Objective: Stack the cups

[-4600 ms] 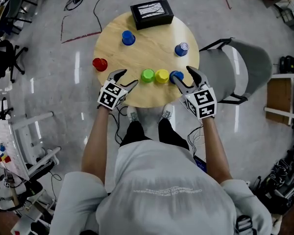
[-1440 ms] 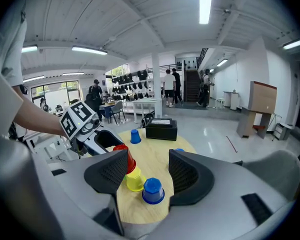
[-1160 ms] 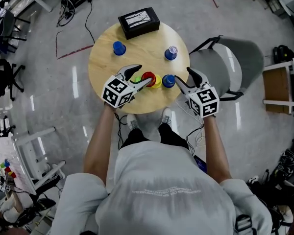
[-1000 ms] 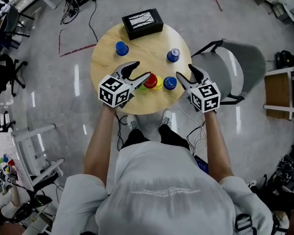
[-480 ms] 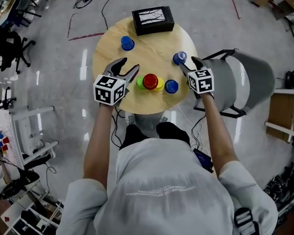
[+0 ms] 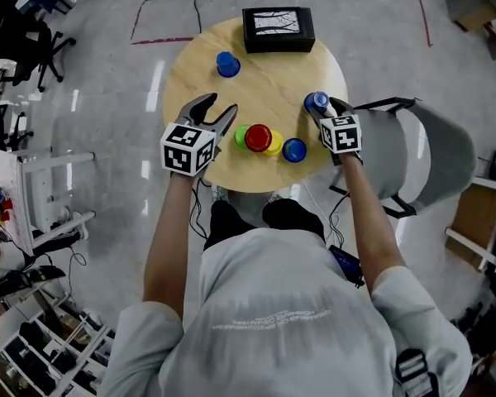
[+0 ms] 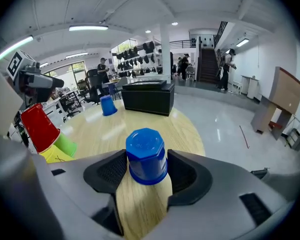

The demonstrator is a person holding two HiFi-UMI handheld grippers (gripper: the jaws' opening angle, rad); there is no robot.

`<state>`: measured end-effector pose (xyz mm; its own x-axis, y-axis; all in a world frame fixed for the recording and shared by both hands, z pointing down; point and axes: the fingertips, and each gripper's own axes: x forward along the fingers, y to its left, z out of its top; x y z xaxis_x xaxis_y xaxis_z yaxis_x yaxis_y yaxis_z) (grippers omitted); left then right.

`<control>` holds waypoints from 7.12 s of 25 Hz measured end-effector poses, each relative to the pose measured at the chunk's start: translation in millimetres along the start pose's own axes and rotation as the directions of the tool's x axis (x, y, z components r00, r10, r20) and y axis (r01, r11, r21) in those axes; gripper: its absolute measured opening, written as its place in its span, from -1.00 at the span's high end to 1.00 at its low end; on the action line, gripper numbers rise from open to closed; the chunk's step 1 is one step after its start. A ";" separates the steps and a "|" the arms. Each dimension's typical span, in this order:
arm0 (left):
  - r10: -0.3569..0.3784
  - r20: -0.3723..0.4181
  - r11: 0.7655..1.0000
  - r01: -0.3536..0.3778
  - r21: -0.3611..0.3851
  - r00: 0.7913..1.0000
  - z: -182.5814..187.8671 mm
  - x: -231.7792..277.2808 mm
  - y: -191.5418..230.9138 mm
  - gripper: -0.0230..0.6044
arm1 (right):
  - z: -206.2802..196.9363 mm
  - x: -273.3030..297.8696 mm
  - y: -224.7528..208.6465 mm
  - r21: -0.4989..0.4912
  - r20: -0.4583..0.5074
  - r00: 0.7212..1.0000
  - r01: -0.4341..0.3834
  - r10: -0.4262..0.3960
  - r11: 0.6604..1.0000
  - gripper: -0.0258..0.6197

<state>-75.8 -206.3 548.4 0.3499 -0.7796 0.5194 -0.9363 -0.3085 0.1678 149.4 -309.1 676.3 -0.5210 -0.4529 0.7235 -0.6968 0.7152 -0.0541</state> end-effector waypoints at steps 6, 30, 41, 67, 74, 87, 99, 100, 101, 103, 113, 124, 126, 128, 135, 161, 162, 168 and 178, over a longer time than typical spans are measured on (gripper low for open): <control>0.012 -0.020 1.000 -0.011 0.001 1.000 -6.3 1.5 5.6 0.20 | 3.5 6.5 1.0 -0.021 0.005 1.000 0.000 0.000 1.000 0.12; -0.211 -0.032 0.973 0.213 0.083 0.977 -4.0 -12.8 -5.0 0.33 | 28.9 -123.6 108.3 0.067 0.071 0.995 0.072 -0.076 0.995 0.12; -0.229 -0.060 0.969 0.233 0.084 0.972 -21.8 -26.9 -4.5 0.34 | 8.8 -110.9 153.3 0.019 0.001 0.999 0.054 -0.054 0.998 0.12; -0.235 -0.083 0.967 0.242 0.075 0.968 -35.7 -27.5 6.1 0.34 | 2.0 -107.1 168.0 0.032 0.007 1.000 0.018 -0.018 0.999 -0.05; -0.200 -0.098 0.970 0.211 0.121 0.975 -16.7 0.4 38.3 0.34 | 54.5 -137.1 149.3 0.142 0.185 0.982 0.000 -0.027 0.990 -0.05; -0.193 -0.189 0.967 0.220 0.129 0.963 -27.3 96.0 110.8 0.09 | 80.2 -128.8 115.7 0.230 0.197 0.961 0.148 -0.195 0.962 -0.05; -0.234 -0.229 0.947 0.275 0.168 0.945 -56.6 149.4 128.3 0.01 | 61.9 -127.8 126.8 0.251 0.154 0.950 0.227 -0.271 0.941 -0.05; -0.234 -0.226 0.941 0.278 0.190 0.946 -56.6 150.9 128.4 0.01 | 61.5 -129.0 128.5 0.249 0.152 0.949 0.233 -0.276 0.940 -0.05; -0.235 -0.223 0.935 0.282 0.215 0.946 -55.9 152.0 128.0 0.04 | 61.5 -130.7 129.6 0.250 0.152 0.947 0.240 -0.283 0.938 -0.05; -0.244 -0.216 0.921 0.296 0.254 0.945 -53.2 152.4 124.2 0.14 | 61.4 -135.6 130.3 0.257 0.153 0.942 0.254 -0.299 0.932 -0.05; -0.411 -0.182 0.842 0.448 0.302 0.894 -3.5 81.2 54.4 0.16 | 63.0 -175.7 143.0 0.273 0.182 0.921 0.288 -0.344 0.918 -0.05; -0.560 -0.098 0.750 0.553 0.363 0.823 49.1 -10.6 -86.1 0.16 | 39.1 -201.0 157.7 0.214 0.222 0.954 0.154 -0.201 0.965 -0.05; -0.569 -0.122 0.728 0.567 0.385 0.813 44.6 -18.1 -105.1 0.16 | 36.6 -203.1 158.8 0.204 0.228 0.957 0.133 -0.179 0.970 -0.05; -0.568 -0.144 0.715 0.572 0.401 0.810 37.5 -22.5 -119.9 0.16 | 33.5 -205.9 159.1 0.195 0.232 0.959 0.115 -0.160 0.974 -0.05; -0.541 -0.183 0.724 0.565 0.396 0.821 11.3 -22.4 -144.4 0.16 | 20.3 -215.9 158.1 0.182 0.235 0.963 0.089 -0.131 0.979 -0.05; -0.536 -0.183 0.737 0.563 0.374 0.824 -19.3 -14.2 -144.9 0.02 | -1.2 -220.2 165.3 0.200 0.214 0.968 0.089 -0.132 0.976 -0.04; -0.542 -0.167 0.742 0.563 0.365 0.823 -15.8 -15.9 -144.0 0.01 | 0.3 -220.9 164.4 0.197 0.215 0.968 0.090 -0.132 0.976 -0.04; -0.606 0.020 0.766 0.577 0.284 0.795 18.8 -41.5 -129.5 -0.02 | 23.3 -231.3 149.2 0.133 0.251 0.951 0.153 -0.183 0.979 -0.02; -0.341 0.138 0.886 0.269 0.379 0.930 77.4 -83.9 -49.5 0.21 | 85.4 -264.6 116.6 0.054 0.367 0.890 0.269 -0.269 0.962 0.13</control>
<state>-56.5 -167.8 431.7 0.6491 -0.6948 0.3097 -0.7240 -0.6892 -0.0291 163.9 -151.3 419.8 -0.4571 -0.7913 0.4062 -0.8366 0.5375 0.1057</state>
